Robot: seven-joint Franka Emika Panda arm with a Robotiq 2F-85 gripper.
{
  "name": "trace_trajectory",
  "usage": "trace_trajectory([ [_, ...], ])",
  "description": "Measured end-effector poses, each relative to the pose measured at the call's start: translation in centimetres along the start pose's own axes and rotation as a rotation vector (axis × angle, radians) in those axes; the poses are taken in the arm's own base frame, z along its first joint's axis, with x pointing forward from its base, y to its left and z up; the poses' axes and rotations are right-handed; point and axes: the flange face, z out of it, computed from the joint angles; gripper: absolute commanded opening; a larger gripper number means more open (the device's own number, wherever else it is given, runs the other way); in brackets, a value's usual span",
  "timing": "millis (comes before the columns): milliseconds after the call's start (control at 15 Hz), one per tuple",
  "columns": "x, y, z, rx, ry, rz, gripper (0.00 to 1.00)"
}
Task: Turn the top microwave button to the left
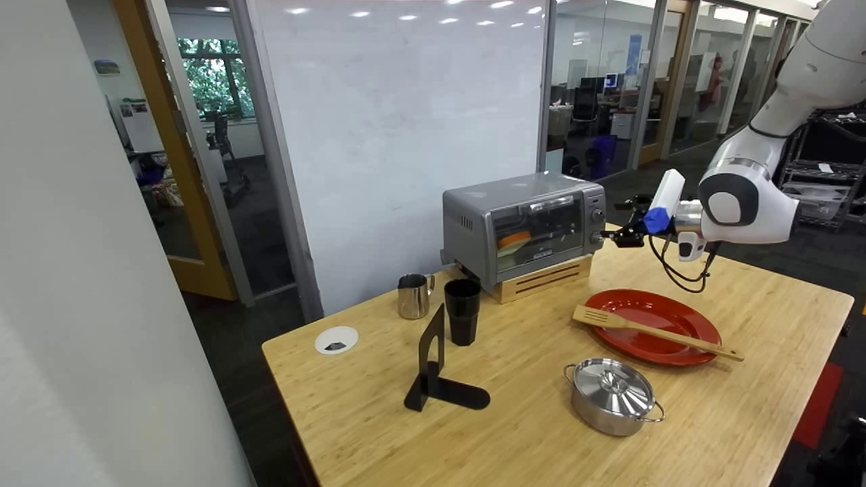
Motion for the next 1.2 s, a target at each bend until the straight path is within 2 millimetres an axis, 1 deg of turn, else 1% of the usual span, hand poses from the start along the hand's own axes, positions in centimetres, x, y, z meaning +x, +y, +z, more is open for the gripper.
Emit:
trace_trajectory([
  [267, -0.06, 0.07, 0.05, -0.002, -0.002, -0.001, 1.0],
  [733, -0.56, 0.77, 0.46, -0.012, -0.013, 0.005, 1.0],
  [1200, -0.91, 0.32, 0.81, -0.004, -0.022, 0.001, 1.0],
])
